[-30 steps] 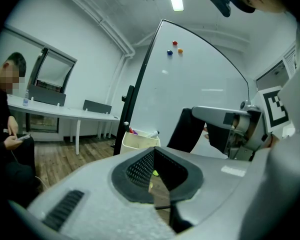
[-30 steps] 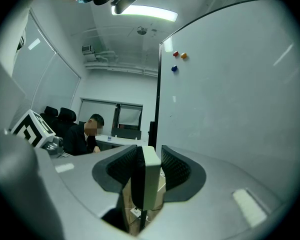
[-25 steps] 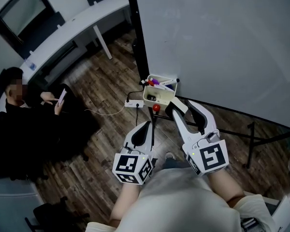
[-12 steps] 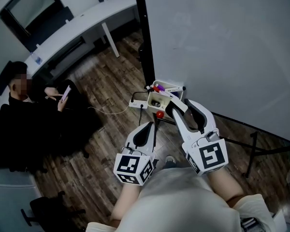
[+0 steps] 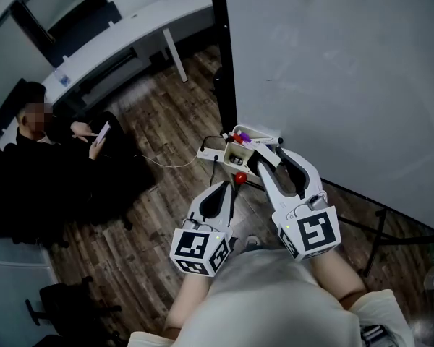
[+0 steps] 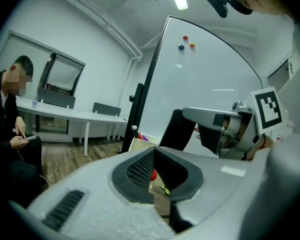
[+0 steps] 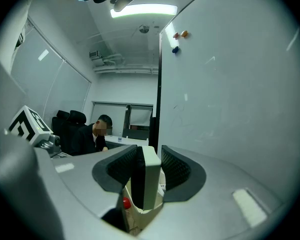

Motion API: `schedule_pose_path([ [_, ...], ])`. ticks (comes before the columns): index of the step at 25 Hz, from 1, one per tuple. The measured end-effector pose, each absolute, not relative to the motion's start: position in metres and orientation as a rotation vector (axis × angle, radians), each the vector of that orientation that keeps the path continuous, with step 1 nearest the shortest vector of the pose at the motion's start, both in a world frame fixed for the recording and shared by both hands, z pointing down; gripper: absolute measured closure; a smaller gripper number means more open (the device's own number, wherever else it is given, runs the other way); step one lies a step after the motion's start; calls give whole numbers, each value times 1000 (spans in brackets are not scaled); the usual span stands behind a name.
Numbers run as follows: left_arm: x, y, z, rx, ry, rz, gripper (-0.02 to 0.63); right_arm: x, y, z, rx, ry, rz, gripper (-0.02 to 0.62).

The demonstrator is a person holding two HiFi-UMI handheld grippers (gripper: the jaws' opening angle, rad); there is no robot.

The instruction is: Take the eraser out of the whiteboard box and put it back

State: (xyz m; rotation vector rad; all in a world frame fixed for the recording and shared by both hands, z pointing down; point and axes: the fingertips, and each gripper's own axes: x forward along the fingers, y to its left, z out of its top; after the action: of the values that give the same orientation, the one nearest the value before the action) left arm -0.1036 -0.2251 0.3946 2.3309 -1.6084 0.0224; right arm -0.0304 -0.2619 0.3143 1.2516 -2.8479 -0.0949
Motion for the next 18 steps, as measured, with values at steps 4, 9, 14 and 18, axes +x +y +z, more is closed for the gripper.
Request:
schedule_pose_path([
  [4,-104,-229,397,2316,-1625,22,604,-32,-268,319,1219,-2849,-94,434],
  [9,-104,-231,399,2294,-1646,32,604,-33,-272,327,1188,-2849,-73,434],
  [14,-106,-233,406,2276,-1663,43,604,-35,-277,342,1168,-2845,-42,434],
  [18,-107,-233,407,2264,-1672,42,604,-35,-278,349,1149,-2839,-32,434],
])
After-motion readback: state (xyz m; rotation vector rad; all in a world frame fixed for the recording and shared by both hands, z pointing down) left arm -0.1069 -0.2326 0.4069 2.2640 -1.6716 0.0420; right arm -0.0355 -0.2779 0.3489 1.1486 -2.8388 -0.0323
